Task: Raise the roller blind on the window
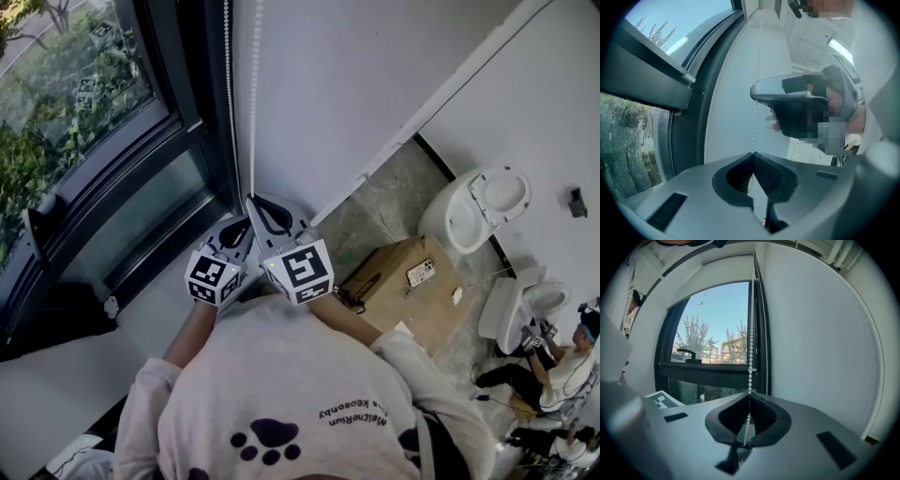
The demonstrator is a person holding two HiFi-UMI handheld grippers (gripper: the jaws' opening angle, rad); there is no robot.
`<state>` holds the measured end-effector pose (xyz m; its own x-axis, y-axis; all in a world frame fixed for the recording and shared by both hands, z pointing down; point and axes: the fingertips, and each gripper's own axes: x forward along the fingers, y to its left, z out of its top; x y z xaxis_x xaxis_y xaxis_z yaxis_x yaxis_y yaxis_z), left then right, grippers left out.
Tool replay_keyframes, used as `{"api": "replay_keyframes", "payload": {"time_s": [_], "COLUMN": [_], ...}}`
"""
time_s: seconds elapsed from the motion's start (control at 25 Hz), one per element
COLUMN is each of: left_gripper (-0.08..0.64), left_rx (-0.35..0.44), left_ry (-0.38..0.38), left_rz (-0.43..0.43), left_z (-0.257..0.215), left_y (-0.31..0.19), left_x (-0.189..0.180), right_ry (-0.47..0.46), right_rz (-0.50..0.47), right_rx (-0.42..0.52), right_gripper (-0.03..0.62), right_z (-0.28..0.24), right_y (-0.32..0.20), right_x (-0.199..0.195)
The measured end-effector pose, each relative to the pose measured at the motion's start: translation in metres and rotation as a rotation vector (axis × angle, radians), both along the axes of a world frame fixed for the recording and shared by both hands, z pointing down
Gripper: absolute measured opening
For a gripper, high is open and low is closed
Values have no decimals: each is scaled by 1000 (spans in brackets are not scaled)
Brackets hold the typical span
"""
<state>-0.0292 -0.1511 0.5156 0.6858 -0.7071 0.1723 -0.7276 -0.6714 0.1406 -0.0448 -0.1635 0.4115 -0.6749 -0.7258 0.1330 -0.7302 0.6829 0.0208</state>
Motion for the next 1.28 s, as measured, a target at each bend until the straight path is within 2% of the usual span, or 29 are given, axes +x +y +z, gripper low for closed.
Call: {"api": "replay_keyframes", "payload": {"time_s": [0.32, 0.4, 0.52, 0.6, 0.72, 0.8, 0.88, 1.28], "left_gripper": [11, 16, 84, 84, 72, 22, 8, 6], "left_rx": [18, 35, 73, 96, 106, 111, 107, 126], "left_ry": [-41, -19, 24, 37, 16, -22, -39, -10], "left_rz": [-4, -24, -51, -68, -107, -127, -133, -163], "left_z": [-4, -16, -41, -58, -75, -80, -81, -111], "left_y": [3, 6, 11, 15, 17, 18, 21, 31], "left_x": [-10, -15, -18, -18, -20, -20, -21, -24], "right_ry": [1, -5, -13, -16, -14, -14, -16, 14], "right_rz": [3, 4, 2, 0, -1, 4, 13, 79], "right_rx": [27, 26, 26, 29, 38, 43, 44, 89], "right_gripper": [11, 11, 11, 11, 11, 11, 11, 14], "right_z": [3, 2, 2, 2, 1, 0, 0, -7], "right_y": [-1, -1, -1, -1, 0, 0, -1, 0], "right_x": [3, 3, 2, 0, -2, -1, 1, 13]}}
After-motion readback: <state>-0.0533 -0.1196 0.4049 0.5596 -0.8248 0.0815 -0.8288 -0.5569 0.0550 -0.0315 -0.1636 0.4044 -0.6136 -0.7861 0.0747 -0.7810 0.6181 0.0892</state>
